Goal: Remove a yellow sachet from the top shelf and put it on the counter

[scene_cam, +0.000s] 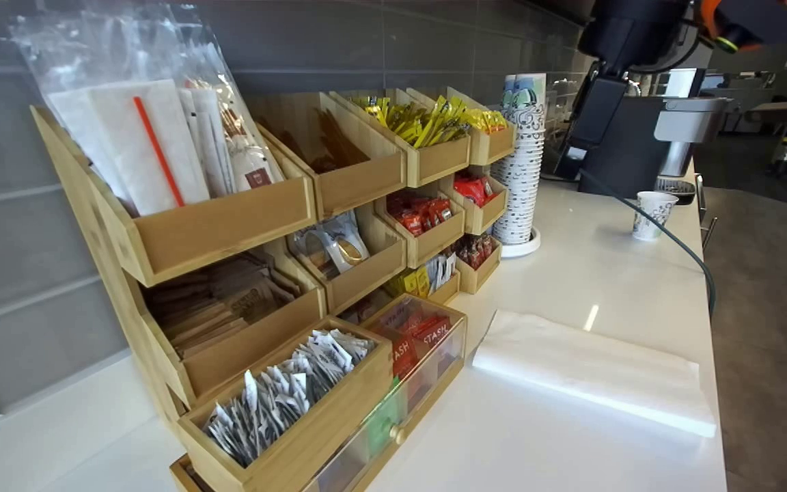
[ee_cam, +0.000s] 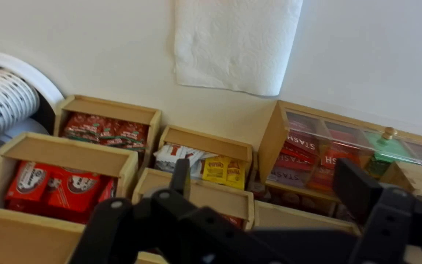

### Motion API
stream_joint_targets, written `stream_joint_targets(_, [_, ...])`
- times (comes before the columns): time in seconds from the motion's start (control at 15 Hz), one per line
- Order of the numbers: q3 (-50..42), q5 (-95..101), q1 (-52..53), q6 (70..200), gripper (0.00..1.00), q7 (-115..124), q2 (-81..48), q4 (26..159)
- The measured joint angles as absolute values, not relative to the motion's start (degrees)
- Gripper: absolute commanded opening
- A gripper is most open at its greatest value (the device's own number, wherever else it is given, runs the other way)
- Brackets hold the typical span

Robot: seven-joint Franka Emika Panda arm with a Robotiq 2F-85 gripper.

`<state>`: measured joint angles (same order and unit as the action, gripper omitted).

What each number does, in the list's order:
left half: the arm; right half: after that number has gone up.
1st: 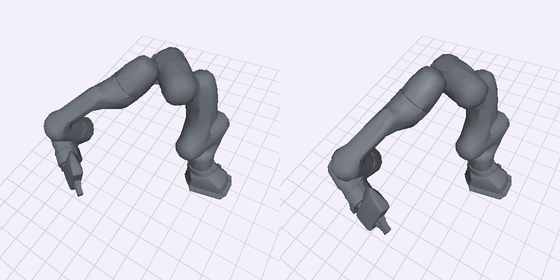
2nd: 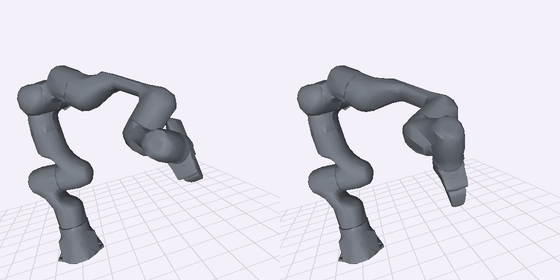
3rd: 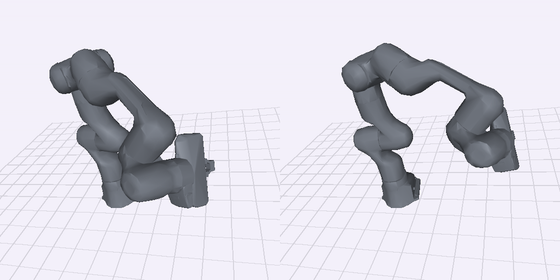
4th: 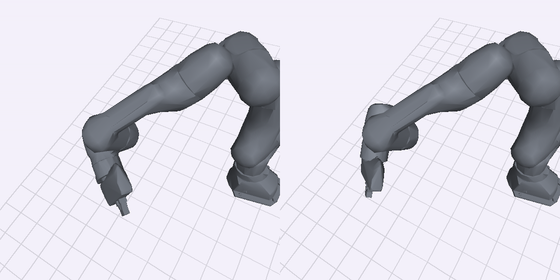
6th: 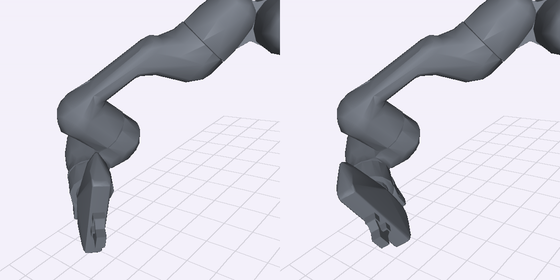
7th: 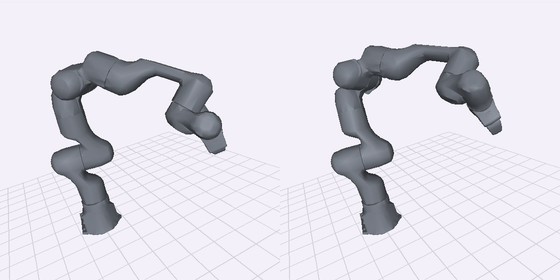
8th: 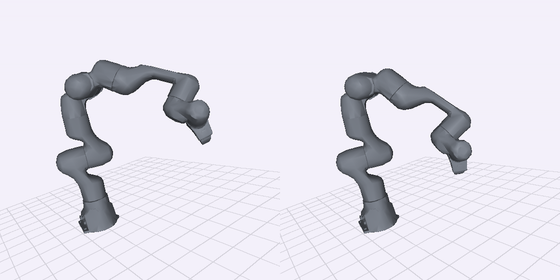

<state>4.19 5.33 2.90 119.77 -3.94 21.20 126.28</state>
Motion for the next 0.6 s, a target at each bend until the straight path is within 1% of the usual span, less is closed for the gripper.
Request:
stream_joint_targets(0.4, [1.0, 1.4, 6.8, 131.1, 1.00, -19.9, 21.2, 128.1])
stream_joint_targets(0.6, [-0.3, -0.2, 7.7, 132.7, 1.00, -23.8, 21.0, 128.4])
